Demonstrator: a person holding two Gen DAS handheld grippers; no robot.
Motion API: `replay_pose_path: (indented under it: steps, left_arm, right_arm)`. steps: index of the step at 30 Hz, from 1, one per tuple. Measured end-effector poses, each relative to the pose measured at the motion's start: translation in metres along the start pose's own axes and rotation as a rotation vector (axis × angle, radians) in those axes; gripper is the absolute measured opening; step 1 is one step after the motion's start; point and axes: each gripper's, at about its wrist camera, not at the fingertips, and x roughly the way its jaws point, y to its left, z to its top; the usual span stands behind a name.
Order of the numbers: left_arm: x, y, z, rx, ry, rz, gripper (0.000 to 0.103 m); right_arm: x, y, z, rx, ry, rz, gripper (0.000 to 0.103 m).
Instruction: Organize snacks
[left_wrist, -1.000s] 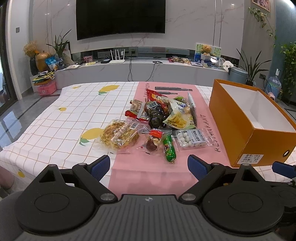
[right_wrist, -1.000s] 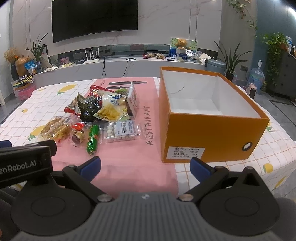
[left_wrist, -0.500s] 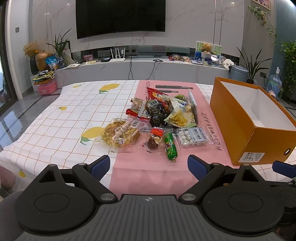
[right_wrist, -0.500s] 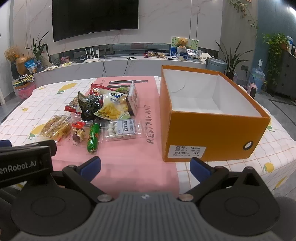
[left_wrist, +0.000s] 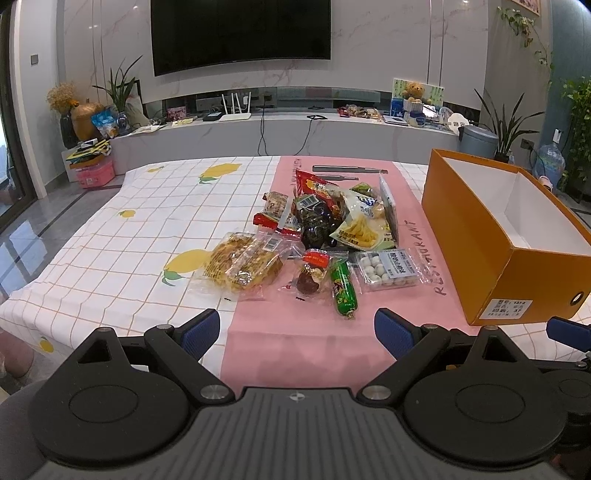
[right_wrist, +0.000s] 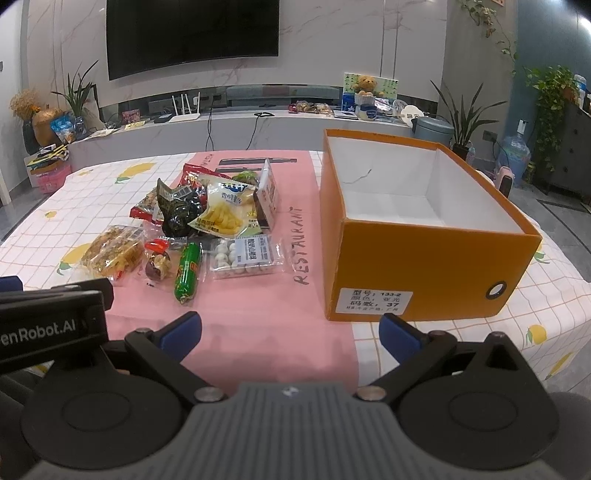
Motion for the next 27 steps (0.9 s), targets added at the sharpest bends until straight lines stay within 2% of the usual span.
replay_pose_path:
  steps: [20,27]
  left_arm:
    - [0.0058,0.0022,0.0007,0.002,0.034,0.024,0.103]
    - [0.0071,0.0066,0.0029,-0.001,0.042,0.025,0.103]
  right_arm:
    - [0.0025,0.0072,-0.0033,-0.013,0.000,0.009,0.100]
    - [0.0014,0.0076,-0.0034,-0.008,-0.013,0.038,0.100]
